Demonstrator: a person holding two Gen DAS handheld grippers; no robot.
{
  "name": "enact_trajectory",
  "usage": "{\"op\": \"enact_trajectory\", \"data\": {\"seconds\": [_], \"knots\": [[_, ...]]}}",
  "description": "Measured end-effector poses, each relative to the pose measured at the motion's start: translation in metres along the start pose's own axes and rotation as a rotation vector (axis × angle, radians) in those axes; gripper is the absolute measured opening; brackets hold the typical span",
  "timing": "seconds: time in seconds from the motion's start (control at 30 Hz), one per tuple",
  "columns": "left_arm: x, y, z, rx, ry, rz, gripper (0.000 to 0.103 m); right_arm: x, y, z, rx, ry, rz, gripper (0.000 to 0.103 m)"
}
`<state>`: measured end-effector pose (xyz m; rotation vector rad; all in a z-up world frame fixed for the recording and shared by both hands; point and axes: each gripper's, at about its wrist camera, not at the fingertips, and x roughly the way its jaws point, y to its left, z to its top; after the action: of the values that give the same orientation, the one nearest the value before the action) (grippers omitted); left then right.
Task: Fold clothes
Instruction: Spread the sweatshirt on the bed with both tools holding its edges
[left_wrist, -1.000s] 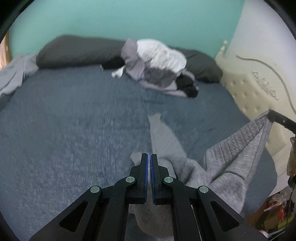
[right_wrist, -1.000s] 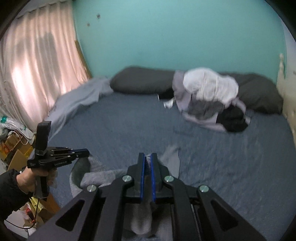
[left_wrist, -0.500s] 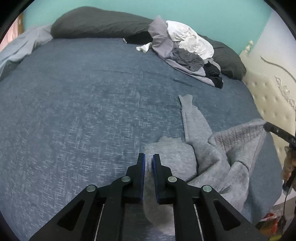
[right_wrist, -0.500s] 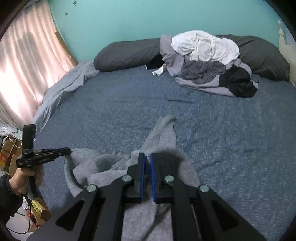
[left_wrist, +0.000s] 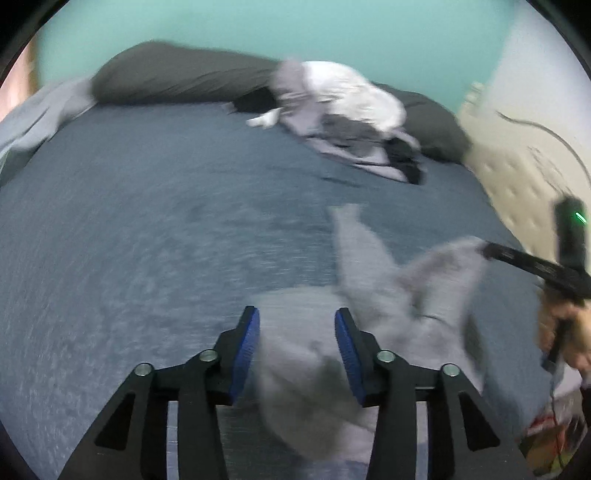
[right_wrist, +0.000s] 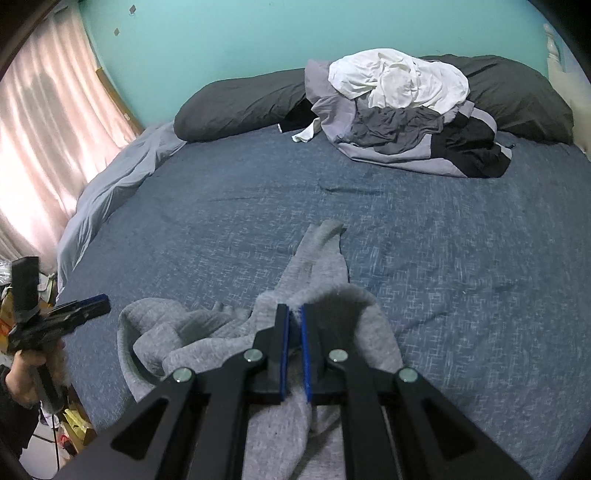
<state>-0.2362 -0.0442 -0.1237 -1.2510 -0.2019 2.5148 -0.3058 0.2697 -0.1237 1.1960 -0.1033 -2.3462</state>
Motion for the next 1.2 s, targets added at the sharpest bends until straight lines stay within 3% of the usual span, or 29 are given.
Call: {"op": "enact_trajectory", "data": {"seconds": [0.13,0.27,0.53,0.63,0.9,0.93,1.0,1.07,1.2], "knots": [[0.008,-0.048,-0.009,0.082,0.04,-0.088,0.049,-0.002,0.002,-0.002,0.002,0.0,-0.004,0.006],[0.029,-0.076,-0.021,0.145,0.083,-0.102,0.049,-0.007,0.002,-0.004,0.006,-0.005,-0.002,0.006],[0.047,-0.075,-0.043,0.172,0.157,-0.103,0.05,-0.008,-0.003,-0.008,0.009,0.004,0.004,0.006],[0.04,-0.078,-0.05,0.203,0.162,-0.124,0.059,-0.005,-0.006,-0.009,0.01,0.006,0.003,0.006],[0.052,-0.088,-0.053,0.268,0.179,-0.128,0.06,-0.003,-0.005,-0.01,0.007,0.018,0.001,0.006],[0.055,-0.086,-0.054,0.272,0.182,-0.117,0.059,-0.003,-0.005,-0.011,0.006,0.021,0.0,0.006],[0.062,-0.084,-0.055,0.278,0.193,-0.107,0.043,-0.004,-0.006,-0.012,0.004,0.025,-0.001,0.006],[0.069,-0.08,-0.057,0.28,0.211,-0.094,0.015,-0.005,-0.008,-0.013,0.008,0.025,-0.001,0.006],[0.076,-0.07,-0.059,0.272,0.221,-0.084,0.005,-0.005,-0.009,-0.015,0.014,0.031,0.01,0.007]]}}
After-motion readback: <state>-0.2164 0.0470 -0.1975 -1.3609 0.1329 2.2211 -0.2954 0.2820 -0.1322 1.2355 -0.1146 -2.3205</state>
